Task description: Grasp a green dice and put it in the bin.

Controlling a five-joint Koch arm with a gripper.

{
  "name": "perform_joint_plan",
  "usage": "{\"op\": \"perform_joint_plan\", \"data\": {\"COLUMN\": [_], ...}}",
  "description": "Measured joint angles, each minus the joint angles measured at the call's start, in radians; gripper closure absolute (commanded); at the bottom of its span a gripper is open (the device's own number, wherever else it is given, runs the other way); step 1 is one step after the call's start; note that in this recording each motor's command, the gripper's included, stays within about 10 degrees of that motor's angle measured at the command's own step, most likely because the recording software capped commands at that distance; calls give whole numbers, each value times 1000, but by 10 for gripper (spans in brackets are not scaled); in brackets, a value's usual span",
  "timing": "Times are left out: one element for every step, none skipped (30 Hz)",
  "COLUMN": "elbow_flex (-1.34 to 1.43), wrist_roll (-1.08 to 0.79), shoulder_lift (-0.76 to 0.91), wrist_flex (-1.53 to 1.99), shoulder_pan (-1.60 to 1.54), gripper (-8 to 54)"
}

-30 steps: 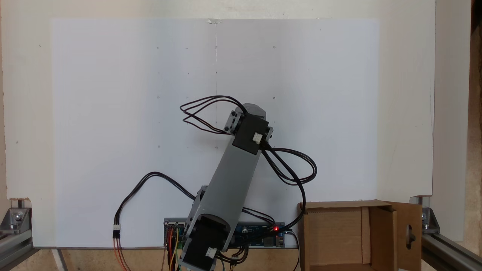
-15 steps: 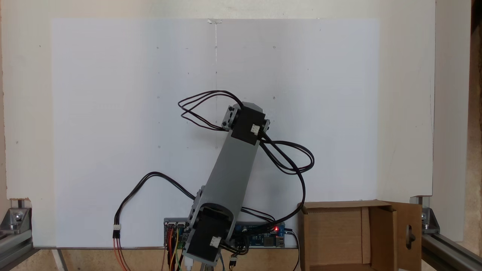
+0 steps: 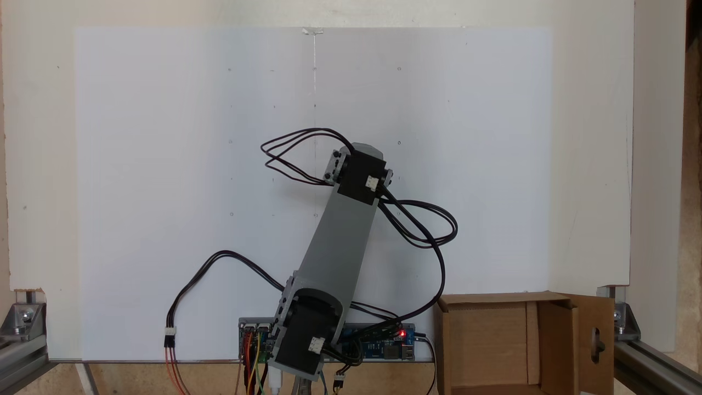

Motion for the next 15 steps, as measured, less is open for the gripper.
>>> {"op": "perform_joint_plan", "data": {"elbow_flex": [-2,0,0,0,0,0,0,0,0,0,0,0,5,6,6], "wrist_roll": [0,0,0,0,0,0,0,0,0,0,0,0,0,0,0], "shoulder_lift": [-6,-8,-8,-8,-8,-9,-9,-11,-12,-14,-20,-23,-23,-25,-32], "wrist_flex": [-3,-8,-11,-17,-18,-18,-18,-18,-18,-18,-23,-28,-31,-32,-38], "shoulder_pan": [0,0,0,0,0,0,0,0,-2,-2,-2,0,-2,-2,-2], "gripper": [14,15,15,15,15,16,16,16,17,17,17,18,20,24,25]}}
